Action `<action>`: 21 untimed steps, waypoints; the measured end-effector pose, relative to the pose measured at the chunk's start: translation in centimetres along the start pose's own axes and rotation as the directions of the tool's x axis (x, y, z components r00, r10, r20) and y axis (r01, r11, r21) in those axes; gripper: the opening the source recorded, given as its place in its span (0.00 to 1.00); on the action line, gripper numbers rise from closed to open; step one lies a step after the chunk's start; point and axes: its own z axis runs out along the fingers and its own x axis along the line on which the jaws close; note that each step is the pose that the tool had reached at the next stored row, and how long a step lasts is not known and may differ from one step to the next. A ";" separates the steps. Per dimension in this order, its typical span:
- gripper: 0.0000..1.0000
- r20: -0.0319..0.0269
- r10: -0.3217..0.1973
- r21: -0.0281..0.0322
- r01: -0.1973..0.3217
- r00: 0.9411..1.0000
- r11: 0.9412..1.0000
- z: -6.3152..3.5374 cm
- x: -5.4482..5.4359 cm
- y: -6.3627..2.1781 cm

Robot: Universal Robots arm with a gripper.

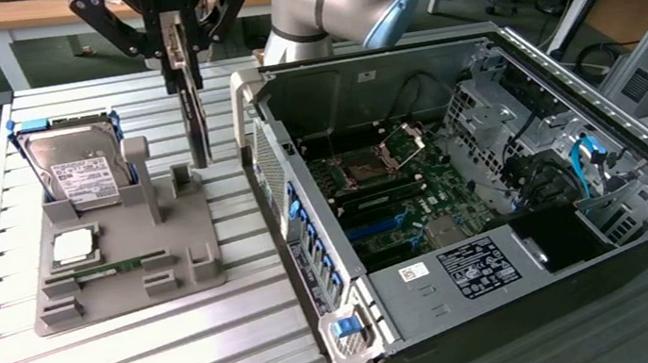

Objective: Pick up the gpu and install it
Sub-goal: 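Pick up the gpu and move the gpu toward the slot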

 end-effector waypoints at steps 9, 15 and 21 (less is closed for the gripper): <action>0.27 0.000 0.000 0.002 0.000 1.000 1.000 0.02 -0.7 -0.17; 0.27 0.000 0.000 0.003 0.000 1.000 1.000 0.03 -1.0 -0.24; 0.27 0.000 0.000 0.004 0.000 1.000 1.000 0.04 -1.4 -0.32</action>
